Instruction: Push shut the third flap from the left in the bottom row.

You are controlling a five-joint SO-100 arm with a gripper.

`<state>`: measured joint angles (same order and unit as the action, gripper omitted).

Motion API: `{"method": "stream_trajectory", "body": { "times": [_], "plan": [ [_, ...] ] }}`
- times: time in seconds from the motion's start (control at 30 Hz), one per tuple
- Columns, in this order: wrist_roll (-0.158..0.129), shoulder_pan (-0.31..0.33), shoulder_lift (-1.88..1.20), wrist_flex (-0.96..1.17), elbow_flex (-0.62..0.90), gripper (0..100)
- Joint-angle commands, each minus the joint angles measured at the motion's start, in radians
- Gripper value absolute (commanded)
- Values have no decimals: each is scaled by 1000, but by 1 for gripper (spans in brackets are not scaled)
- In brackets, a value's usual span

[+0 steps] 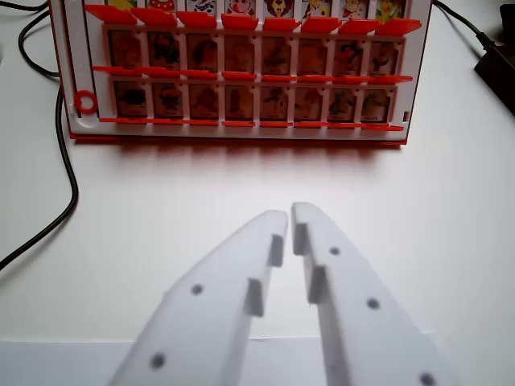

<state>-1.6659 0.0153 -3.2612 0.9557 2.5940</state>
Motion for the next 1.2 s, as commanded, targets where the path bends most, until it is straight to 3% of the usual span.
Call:
{"method": "stream_trajectory", "body": {
  "times": [0.0,0.8,0.97,1.17],
  "plan": [
    [0,2,-9,0,-71,0],
    [2,-3,-9,-9,-64,0],
    [18,-9,132,-104,-118,0],
    [0,-5,420,-242,-238,0]
  ]
}}
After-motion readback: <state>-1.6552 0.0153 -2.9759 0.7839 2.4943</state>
